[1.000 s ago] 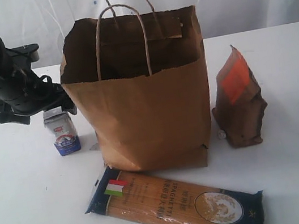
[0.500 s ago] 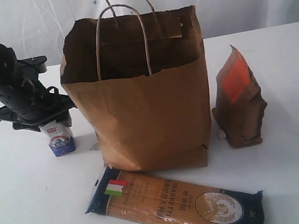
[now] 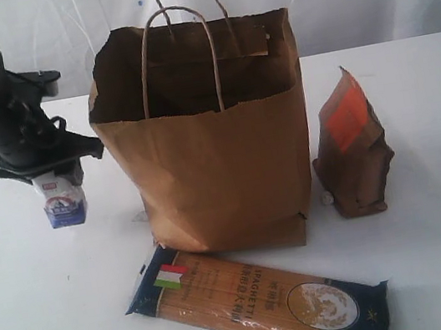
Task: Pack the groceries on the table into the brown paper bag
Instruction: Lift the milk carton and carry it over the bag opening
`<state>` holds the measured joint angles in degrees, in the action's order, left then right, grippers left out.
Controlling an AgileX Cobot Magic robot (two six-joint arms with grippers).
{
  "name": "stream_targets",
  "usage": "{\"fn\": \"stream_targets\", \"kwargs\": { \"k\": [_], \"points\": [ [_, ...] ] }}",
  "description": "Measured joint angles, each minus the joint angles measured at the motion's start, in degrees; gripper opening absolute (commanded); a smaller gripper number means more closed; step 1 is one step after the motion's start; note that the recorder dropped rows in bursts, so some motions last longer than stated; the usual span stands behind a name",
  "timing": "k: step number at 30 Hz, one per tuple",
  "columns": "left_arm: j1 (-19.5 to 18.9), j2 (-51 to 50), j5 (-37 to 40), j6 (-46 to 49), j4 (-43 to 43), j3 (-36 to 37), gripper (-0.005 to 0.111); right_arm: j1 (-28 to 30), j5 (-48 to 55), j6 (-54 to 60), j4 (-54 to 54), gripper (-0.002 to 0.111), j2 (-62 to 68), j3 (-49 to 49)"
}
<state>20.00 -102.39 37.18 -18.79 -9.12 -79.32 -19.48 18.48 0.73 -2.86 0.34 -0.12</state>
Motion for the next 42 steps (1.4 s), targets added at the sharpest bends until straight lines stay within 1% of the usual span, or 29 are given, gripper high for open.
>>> {"fn": "stream_targets", "kwargs": {
  "k": [6,10,13,17,23,26,29,34,39,42],
  "points": [
    [0.00,8.33,11.87,7.09,0.00,-5.88,0.000,0.00,0.00,0.00,0.00,0.000,0.00,0.00],
    [0.00,14.76,16.65,9.41,0.97,-9.70,0.000,0.00,0.00,0.00,0.00,0.000,0.00,0.00],
    [0.00,19.44,18.64,11.08,4.04,-12.19,0.000,0.00,0.00,0.00,0.00,0.000,0.00,0.00],
    [0.00,24.66,20.37,14.78,11.56,-14.92,0.000,0.00,0.00,0.00,0.00,0.000,0.00,0.00],
    [0.00,27.22,21.17,18.79,23.26,-18.31,0.000,0.00,0.00,0.00,0.00,0.000,0.00,0.00],
    [0.00,27.09,20.12,19.62,25.61,-18.44,0.000,0.00,0.00,0.00,0.00,0.000,0.00,0.00],
    [0.00,25.99,18.48,19.84,27.85,-18.44,0.000,0.00,0.00,0.00,0.00,0.000,0.00,0.00],
    [0.00,21.83,15.29,23.23,35.32,-18.44,0.000,0.00,0.00,0.00,0.00,0.000,0.00,0.00],
    [0.19,17.38,12.87,24.45,36.85,-18.44,0.000,0.00,0.00,0.00,0.00,0.000,0.00,0.00],
    [1.59,14.58,11.34,25.21,36.12,-18.44,0.000,0.00,0.00,0.00,0.00,0.000,0.00,0.00]
  ]
}}
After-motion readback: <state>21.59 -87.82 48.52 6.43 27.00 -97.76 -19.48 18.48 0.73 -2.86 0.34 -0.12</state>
